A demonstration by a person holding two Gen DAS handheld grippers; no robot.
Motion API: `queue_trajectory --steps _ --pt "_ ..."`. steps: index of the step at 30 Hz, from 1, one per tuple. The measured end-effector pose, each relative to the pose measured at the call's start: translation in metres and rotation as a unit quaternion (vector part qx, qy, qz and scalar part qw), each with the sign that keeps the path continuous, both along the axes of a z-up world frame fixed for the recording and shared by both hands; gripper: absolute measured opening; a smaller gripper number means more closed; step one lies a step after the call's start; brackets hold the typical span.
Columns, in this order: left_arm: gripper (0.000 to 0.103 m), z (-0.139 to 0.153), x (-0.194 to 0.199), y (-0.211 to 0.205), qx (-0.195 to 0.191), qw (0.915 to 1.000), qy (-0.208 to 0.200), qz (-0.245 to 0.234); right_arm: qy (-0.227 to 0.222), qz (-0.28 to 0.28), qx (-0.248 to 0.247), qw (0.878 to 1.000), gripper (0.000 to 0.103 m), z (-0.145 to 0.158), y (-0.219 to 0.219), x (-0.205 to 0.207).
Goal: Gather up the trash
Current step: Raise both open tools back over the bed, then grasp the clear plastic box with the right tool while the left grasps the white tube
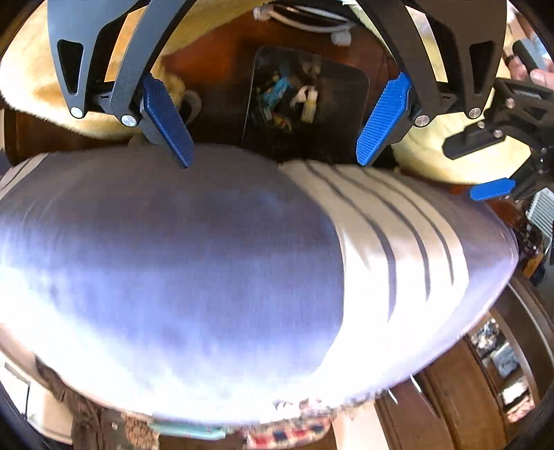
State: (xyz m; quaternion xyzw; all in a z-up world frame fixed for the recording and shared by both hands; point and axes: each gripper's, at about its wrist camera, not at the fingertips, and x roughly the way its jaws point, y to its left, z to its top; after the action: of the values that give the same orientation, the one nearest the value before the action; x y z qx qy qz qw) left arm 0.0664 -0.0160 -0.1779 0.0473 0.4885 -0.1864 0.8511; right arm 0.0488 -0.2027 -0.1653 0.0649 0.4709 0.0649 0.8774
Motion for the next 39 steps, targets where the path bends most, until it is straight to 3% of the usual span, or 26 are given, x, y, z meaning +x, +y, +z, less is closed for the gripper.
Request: queue_trajectory --steps 8,13,19,31,39 --pt "0.095 0.055 0.025 0.014 -0.017 0.9972 -0.068 0.027 -0.071 -0.001 -0.024 0.997 0.100 0.058 -0.008 0.026" --pt "0.095 0.069 0.049 0.016 -0.011 0.9955 -0.087 0.034 -0.106 0.000 -0.041 0.994 0.100 0.088 -0.011 0.050" --pt "0.095 0.079 0.087 0.018 0.001 0.9938 -0.103 0.042 -0.121 -0.003 -0.056 0.991 0.100 0.099 -0.010 0.081" --pt "0.095 0.061 0.182 0.006 0.019 0.9946 -0.090 0.048 -0.092 -0.011 -0.066 0.993 0.100 0.080 -0.008 0.171" --pt "0.095 0.045 0.243 0.000 0.025 0.9958 -0.076 0.045 -0.038 -0.016 -0.048 0.998 0.100 0.051 -0.003 0.243"
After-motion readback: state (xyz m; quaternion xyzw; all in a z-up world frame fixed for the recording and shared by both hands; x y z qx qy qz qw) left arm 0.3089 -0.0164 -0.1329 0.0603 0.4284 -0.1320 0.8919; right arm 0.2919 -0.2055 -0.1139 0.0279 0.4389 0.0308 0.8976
